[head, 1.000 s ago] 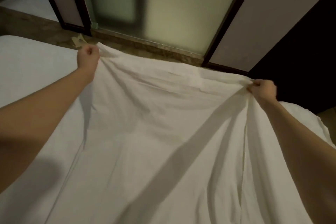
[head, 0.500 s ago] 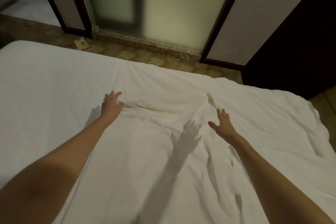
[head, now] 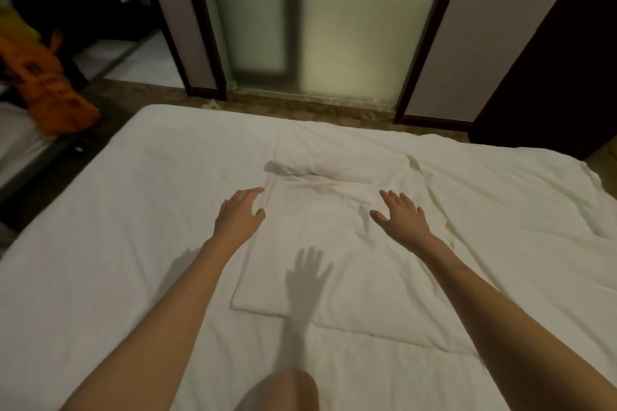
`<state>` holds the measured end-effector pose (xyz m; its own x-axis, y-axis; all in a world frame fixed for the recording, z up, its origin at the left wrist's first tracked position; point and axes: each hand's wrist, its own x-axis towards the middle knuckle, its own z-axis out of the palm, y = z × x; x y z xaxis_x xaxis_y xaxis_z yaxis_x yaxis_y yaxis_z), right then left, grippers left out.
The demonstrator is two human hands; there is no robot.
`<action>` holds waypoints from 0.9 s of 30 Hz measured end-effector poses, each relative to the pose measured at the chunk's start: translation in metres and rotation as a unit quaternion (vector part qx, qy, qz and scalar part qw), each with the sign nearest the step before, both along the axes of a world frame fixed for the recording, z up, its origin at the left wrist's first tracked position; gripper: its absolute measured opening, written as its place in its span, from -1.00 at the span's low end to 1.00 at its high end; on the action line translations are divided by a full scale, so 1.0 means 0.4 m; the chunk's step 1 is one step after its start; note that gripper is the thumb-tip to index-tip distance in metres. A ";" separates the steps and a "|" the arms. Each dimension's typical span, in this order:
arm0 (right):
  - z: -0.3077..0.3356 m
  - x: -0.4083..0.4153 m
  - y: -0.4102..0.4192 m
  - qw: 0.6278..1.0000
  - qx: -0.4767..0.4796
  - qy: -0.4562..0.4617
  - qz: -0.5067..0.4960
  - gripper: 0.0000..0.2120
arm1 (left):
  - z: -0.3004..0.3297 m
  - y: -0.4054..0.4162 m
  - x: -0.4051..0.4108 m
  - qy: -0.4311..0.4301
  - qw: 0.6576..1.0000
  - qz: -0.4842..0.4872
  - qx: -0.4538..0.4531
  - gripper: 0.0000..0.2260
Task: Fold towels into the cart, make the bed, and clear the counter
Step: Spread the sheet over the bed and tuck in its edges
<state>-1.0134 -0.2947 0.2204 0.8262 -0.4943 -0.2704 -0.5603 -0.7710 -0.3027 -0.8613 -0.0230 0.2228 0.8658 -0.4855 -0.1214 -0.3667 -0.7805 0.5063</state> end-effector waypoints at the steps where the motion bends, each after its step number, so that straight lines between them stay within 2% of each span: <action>1: 0.005 -0.004 0.042 1.000 0.001 -0.009 0.008 -0.42 | 0.010 0.042 -0.025 -0.004 1.000 -0.004 0.008 -0.58; 5: 0.000 -0.038 0.237 0.997 0.002 -0.039 0.061 -0.43 | 0.028 0.237 -0.097 -0.013 1.000 0.015 0.020 -0.58; 11: -0.047 -0.099 0.551 0.987 0.039 -0.025 0.157 -0.43 | 0.071 0.542 -0.149 -0.042 0.994 0.103 0.014 -0.56; 17: 0.016 0.008 0.873 0.967 0.048 -0.069 0.240 -0.44 | 0.134 0.895 -0.177 -0.051 0.979 0.189 0.051 -0.54; 18: 0.029 0.022 0.939 0.964 0.049 -0.073 0.251 -0.41 | 0.149 0.959 -0.173 -0.055 0.976 0.204 0.051 -0.54; 21: 0.038 0.052 1.155 0.956 0.056 -0.073 0.277 -0.16 | 0.174 1.157 -0.152 -0.064 0.970 0.229 0.040 -0.54; 22: 0.031 0.062 1.235 0.954 0.058 -0.067 0.285 -0.18 | 0.174 1.228 -0.147 -0.064 0.970 0.232 0.038 -0.54; 25: 0.009 0.108 1.484 0.950 0.069 -0.050 0.300 -0.43 | 0.164 1.456 -0.137 -0.046 0.969 0.241 0.032 -0.53; 27: 0.007 0.159 1.653 0.946 0.065 -0.045 0.314 -0.45 | 0.163 1.612 -0.131 -0.032 0.966 0.252 0.036 -0.52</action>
